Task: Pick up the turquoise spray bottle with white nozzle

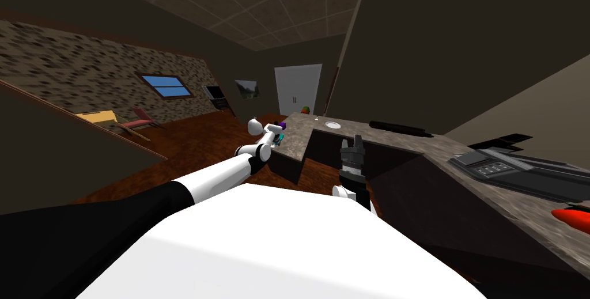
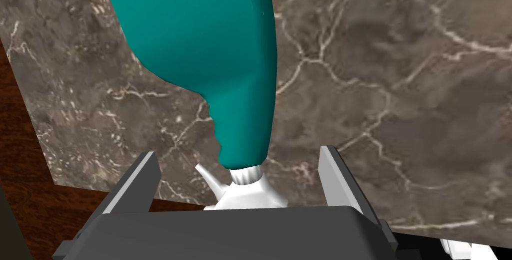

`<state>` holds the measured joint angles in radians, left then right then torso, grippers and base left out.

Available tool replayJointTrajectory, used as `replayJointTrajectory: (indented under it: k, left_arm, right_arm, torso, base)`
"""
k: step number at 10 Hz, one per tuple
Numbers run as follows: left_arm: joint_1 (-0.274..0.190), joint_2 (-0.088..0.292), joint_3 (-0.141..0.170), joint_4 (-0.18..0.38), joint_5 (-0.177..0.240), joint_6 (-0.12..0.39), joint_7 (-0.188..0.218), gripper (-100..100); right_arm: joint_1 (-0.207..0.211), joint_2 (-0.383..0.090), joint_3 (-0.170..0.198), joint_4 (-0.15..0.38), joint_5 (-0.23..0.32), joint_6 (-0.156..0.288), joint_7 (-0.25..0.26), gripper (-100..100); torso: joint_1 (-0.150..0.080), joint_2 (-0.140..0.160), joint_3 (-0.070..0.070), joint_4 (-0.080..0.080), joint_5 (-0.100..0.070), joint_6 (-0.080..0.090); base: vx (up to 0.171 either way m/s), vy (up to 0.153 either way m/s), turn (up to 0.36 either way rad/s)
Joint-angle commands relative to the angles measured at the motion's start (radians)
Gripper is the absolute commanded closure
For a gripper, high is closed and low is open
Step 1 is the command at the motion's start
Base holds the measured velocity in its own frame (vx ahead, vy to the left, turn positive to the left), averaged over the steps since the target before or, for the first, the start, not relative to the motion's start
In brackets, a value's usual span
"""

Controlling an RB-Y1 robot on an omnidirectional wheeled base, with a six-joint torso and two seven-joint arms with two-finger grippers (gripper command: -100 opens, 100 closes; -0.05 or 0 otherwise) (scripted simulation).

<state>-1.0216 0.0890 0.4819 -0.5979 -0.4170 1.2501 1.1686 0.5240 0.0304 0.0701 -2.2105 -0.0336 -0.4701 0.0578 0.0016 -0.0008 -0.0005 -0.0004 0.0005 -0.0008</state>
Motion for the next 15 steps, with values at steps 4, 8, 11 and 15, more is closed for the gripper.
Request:
replayJointTrajectory:
  k: [4, 8, 11, 15]
  left_arm:
    - [0.036, 0.004, -0.005, 0.008, 0.01, -0.04, -0.01, -100]
    - [0.042, 0.005, -0.004, 0.002, 0.013, -0.04, -0.016, 100]
    - [0.042, 0.005, -0.005, 0.002, 0.012, -0.041, -0.017, 100]
    - [0.018, -0.001, -0.001, -0.005, 0.004, -0.013, -0.006, 100]
  right_arm:
    - [0.0, 0.0, 0.0, 0.0, 0.0, 0.0, 0.0, 0]
    - [0.0, 0.0, 0.0, 0.0, 0.0, 0.0, 0.0, 0]
    - [0.0, 0.0, 0.0, 0.0, 0.0, 0.0, 0.0, 0]
    - [0.0, 0.0, 0.0, 0.0, 0.0, 0.0, 0.0, 0]
  torso:
    - [-0.002, -0.001, 0.0, 0.0, 0.0, 0.0]
    - [-0.002, 0.0, 0.0, 0.0, 0.0, 0.0]
    - [-0.001, 0.001, 0.0, 0.0, 0.0, 0.0]
    - [0.0, 0.006, 0.003, 0.001, 0.0, 0.0]
  base:
    - [0.028, -0.007, 0.02]
    - [0.022, -0.007, 0.008]
    - [0.0, 0.0, 0.0]
    - [-0.04, 0.013, -0.027]
